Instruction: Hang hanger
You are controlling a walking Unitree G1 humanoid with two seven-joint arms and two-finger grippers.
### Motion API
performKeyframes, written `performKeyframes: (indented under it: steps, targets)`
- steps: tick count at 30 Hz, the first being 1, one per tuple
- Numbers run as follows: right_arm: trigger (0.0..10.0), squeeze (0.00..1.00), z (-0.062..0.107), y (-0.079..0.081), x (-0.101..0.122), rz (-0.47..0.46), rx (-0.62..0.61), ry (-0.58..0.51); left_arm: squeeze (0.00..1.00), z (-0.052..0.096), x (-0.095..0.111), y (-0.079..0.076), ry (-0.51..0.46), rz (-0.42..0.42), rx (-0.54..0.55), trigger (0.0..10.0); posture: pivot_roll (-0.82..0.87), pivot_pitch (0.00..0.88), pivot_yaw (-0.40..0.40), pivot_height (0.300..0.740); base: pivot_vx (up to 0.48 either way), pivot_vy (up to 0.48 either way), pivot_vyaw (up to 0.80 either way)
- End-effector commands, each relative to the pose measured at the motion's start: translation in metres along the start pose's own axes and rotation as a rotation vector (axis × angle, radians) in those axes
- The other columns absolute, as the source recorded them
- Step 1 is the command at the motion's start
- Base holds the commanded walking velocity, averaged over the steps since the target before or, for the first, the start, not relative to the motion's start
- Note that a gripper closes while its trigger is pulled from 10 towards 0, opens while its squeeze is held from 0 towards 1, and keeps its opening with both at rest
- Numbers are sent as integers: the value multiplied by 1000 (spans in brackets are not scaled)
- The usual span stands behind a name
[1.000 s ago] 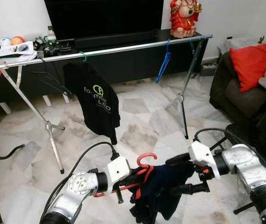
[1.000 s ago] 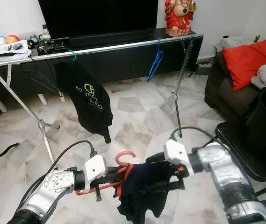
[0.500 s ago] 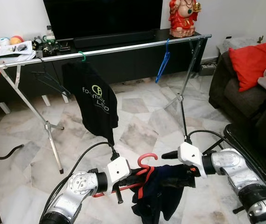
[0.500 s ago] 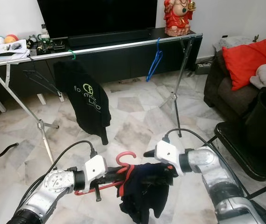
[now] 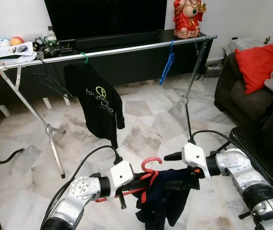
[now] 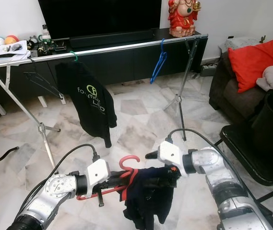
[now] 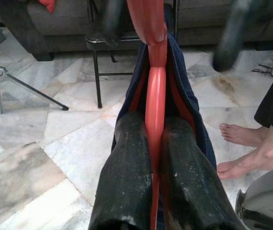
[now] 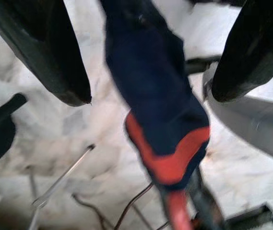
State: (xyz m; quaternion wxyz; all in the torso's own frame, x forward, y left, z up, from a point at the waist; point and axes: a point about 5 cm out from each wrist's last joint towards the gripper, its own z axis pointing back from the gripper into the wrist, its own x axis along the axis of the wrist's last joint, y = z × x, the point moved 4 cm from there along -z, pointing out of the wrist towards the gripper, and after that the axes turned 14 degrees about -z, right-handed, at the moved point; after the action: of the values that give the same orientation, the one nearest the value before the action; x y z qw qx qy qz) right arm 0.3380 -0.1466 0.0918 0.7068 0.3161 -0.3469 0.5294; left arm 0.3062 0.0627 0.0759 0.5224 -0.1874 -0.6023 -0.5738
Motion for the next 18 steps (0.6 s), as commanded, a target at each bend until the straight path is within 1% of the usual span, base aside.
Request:
performKeyframes:
  steps: [1, 3, 8, 10, 14, 15, 18]
  targets:
    - [10000, 0, -2, 2, -6, 4, 5, 29, 0, -2, 9, 4, -30, -37, -2, 10000, 55, 99, 7, 740, 0, 0, 0]
    - [10000, 0, -3, 1, -7, 5, -5, 34, 0, -2, 9, 3, -30, -37, -2, 10000, 57, 99, 7, 740, 0, 0, 0]
    - [10000, 0, -7, -8, -3, 20, -92, 25, 0, -2, 10, 3, -32, -36, 0, 10000, 59, 99, 5, 740, 0, 0, 0]
    - [10000, 0, -8, -8, -2, 22, -97, 26, 0, -2, 10, 3, -33, -36, 0, 10000, 59, 99, 5, 740, 0, 0, 0]
    - [10000, 0, -17, -6, -5, 33, -109, 24, 0, -3, 10, 3, -34, -39, -2, 10000, 70, 95, -1, 740, 0, 0, 0]
    - [10000, 0, -17, -6, -5, 33, -109, 24, 0, -3, 10, 3, -34, -39, -2, 10000, 70, 95, -1, 740, 0, 0, 0]
    - [10000, 0, -20, -5, -3, 28, -109, 5, 0, -3, 11, 2, -34, -43, -5, 10000, 71, 94, 0, 740, 0, 0, 0]
